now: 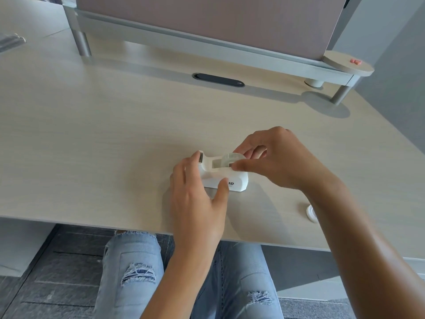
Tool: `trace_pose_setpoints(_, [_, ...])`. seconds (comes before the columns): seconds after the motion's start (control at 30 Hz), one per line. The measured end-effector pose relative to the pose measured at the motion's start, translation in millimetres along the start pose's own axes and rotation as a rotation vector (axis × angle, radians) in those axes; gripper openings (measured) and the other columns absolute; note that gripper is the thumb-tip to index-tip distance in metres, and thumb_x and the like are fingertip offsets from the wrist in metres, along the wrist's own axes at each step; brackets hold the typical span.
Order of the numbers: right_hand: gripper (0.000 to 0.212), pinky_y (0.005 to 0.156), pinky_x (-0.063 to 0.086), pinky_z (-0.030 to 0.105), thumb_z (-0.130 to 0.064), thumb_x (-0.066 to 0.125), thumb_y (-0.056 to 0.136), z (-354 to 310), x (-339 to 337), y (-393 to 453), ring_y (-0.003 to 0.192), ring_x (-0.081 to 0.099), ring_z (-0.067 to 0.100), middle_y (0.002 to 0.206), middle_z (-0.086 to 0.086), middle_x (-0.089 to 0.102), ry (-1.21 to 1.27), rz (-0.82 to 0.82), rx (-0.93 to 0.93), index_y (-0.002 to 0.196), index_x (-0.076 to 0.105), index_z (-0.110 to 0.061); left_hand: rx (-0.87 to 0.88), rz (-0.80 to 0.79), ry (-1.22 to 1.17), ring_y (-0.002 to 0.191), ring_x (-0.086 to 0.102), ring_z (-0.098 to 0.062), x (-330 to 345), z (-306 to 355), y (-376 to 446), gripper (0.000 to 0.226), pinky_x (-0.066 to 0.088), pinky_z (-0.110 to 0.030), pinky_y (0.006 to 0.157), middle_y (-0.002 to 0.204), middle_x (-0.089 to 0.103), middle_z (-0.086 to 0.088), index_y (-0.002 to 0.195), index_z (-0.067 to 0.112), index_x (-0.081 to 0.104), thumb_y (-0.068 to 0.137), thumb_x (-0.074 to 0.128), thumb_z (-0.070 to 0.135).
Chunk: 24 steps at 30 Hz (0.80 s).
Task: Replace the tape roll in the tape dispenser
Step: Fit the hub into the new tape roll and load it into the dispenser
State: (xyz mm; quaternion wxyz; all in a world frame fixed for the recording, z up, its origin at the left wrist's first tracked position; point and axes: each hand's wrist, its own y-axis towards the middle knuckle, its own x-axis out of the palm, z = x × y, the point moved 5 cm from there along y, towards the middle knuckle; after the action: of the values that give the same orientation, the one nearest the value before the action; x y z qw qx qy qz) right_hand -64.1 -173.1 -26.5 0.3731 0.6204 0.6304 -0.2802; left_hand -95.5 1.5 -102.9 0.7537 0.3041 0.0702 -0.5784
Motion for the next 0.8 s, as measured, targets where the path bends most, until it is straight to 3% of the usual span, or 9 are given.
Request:
trace_pose_setpoints(0.23, [0.014,0.076,0.059,0.021,-0.024,0.083,0.086,-13,-3,6,0.078,0.071,-0.001,0.084,-0.012,0.078,-0.137,-0.151,-0.043,0.098,0.084,-0.03,0.003,0.011,0.017,0.119,0.064,-0.03,-1,0,0,0.064,0.051,-0.038,0.091,0.132,0.063,-0.006,0.137,0.012,0.058,0.08,0.084,0.025])
trace_pose_setpoints(0.37, [0.021,0.078,0.059,0.02,-0.024,0.084,0.086,-12,-3,4,0.081,0.071,0.002,0.089,-0.011,0.076,-0.159,-0.119,-0.06,0.107,0.08,-0.025,0.004,0.014,0.042,0.117,0.066,-0.032,0,1,0,0.064,0.054,-0.043,0.088,0.131,0.064,-0.007,0.137,0.012,0.058,0.08,0.084,0.026])
trace_pose_setpoints(0.63, [0.008,0.067,0.054,0.009,-0.023,0.087,0.081,-15,0,12,0.076,0.072,-0.002,0.08,-0.014,0.079,-0.167,-0.117,-0.013,0.089,0.084,-0.026,-0.025,-0.011,0.027,0.117,0.064,-0.027,0,0,1,0.068,0.051,-0.035,0.087,0.128,0.063,-0.002,0.14,0.015,0.057,0.079,0.085,0.025])
trace_pose_setpoints(0.8, [0.009,0.066,0.054,0.014,-0.024,0.088,0.079,-15,0,15,0.075,0.071,-0.003,0.079,-0.013,0.079,-0.172,-0.127,0.017,0.086,0.084,-0.027,-0.054,-0.029,-0.008,0.117,0.062,-0.021,-2,-1,0,0.069,0.05,-0.032,0.09,0.13,0.061,0.002,0.141,0.02,0.055,0.079,0.086,0.026])
